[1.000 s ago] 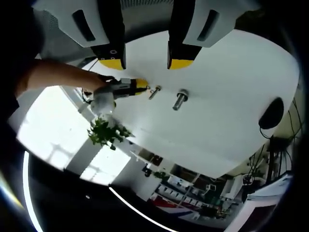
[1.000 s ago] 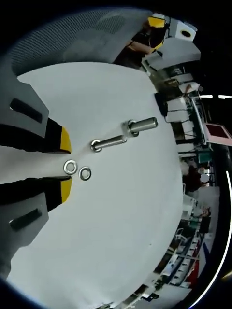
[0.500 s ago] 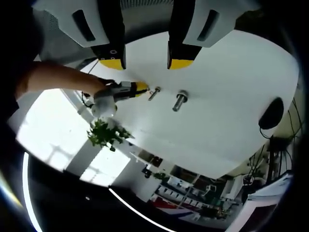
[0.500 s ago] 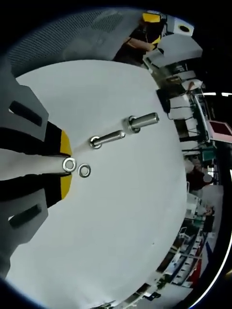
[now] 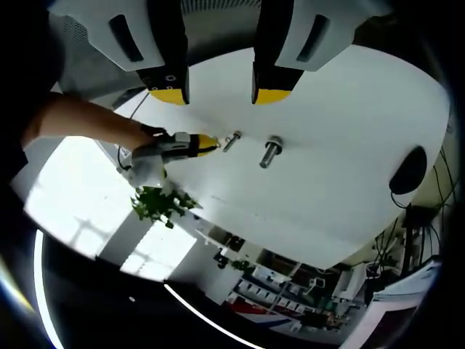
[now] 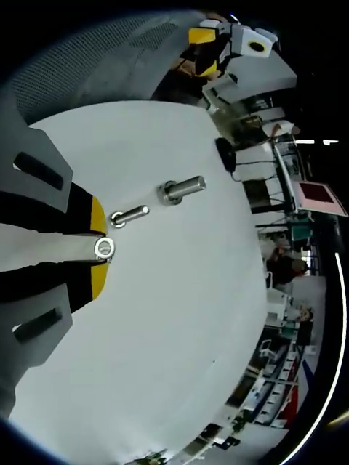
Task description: Place the washer onto the threaded stud by aligning its center hole with the stud, sliding it down to the base, and recovering from edge contact or off-axis alignment until the washer reaches the visible bottom stop.
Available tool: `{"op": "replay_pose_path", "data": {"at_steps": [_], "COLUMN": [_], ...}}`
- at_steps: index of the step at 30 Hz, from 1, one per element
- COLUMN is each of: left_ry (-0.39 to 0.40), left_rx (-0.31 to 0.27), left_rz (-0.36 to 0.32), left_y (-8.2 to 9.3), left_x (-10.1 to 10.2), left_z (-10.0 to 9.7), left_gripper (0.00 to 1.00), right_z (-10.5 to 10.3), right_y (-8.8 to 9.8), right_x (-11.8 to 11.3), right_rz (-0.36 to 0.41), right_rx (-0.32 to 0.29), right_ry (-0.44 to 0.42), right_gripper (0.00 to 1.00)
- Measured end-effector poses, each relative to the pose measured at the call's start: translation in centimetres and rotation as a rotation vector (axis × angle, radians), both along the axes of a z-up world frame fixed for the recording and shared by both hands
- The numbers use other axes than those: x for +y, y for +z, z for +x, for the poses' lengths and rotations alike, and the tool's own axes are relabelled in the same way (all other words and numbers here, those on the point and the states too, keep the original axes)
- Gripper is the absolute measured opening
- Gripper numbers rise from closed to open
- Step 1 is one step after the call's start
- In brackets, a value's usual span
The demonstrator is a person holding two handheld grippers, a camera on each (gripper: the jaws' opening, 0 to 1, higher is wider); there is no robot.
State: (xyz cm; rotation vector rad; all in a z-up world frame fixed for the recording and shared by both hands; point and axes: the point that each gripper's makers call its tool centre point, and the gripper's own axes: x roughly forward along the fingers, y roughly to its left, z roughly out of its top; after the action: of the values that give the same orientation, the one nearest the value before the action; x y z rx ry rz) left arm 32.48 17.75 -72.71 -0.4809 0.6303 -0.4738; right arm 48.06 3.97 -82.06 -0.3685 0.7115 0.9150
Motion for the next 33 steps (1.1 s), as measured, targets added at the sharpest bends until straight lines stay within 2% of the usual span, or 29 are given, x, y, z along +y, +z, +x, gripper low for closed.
{"op": "replay_pose_path", "data": {"at_steps": [5,14,33], "left_ry": [0.004,0.002,0.006], "left_rx": [-0.001,-0.008,-0.007], "left_rz": [-0.001,-0.005,-0.006], "left_y": [0.0,0.2,0.2], "left_x": [0.1,0.0,0.1], "left_z": [0.0,0.0,0.1], "left_gripper": [0.32,0.32,0.32], "right_z": [-0.3,-0.7,-1.1], "right_y": [1.5,3.2,1.9], "right_x": [0.8,2.1,3.7], "right_rz": [0.012,0.074,0.043], "right_rx": [-0.037,-0.033,0.002], "right_ry": [0.029,0.034,0.091], "right_gripper": [0.14,0.14,0.14]}}
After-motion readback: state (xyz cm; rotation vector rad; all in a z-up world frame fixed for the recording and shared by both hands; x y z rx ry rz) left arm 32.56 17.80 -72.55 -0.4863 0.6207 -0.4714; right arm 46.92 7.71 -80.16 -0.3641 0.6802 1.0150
